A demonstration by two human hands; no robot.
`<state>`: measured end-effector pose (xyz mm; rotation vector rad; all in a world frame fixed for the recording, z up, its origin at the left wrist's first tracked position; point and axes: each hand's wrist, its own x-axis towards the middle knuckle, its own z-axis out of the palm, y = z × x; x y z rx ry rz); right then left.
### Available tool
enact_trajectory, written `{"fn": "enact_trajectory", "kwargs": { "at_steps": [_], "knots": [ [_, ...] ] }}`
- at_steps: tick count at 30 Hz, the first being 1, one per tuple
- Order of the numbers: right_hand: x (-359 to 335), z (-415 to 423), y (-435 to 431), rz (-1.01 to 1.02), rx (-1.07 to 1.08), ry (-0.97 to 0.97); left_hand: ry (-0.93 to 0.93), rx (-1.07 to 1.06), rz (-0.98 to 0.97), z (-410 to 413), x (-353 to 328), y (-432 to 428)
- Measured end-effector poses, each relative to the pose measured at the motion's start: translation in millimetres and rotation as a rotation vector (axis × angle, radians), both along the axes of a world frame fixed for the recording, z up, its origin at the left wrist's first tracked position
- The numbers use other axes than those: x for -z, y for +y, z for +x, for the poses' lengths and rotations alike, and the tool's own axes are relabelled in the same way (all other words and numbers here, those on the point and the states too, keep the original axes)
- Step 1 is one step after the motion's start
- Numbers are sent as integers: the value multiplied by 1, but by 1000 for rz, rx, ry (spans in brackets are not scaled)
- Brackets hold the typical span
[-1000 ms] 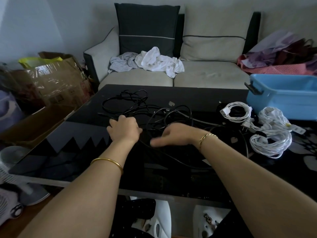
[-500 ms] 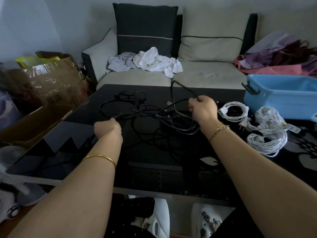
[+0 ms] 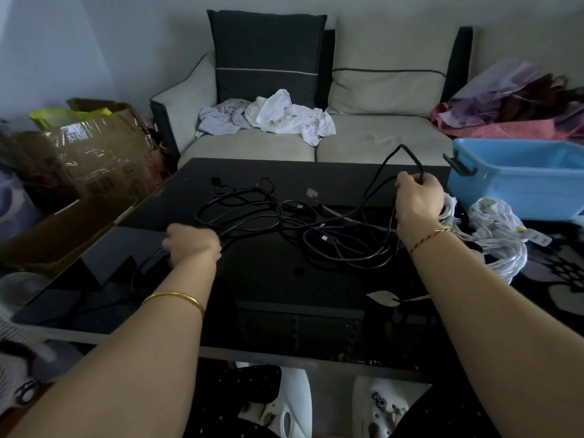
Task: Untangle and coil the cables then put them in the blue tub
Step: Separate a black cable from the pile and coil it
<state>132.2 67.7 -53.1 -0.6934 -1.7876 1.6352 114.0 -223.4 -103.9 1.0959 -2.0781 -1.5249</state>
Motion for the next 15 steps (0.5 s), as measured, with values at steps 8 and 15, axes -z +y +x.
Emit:
{"fn": "enact_trajectory", "kwargs": {
  "at_steps": [8,15],
  "knots": [
    [-18,14,-26,174,39,197,-150,772,-764,-2,13,44],
    [-20,16,-19,128,152,250,-317,713,-912,-4,16,34]
  ]
}}
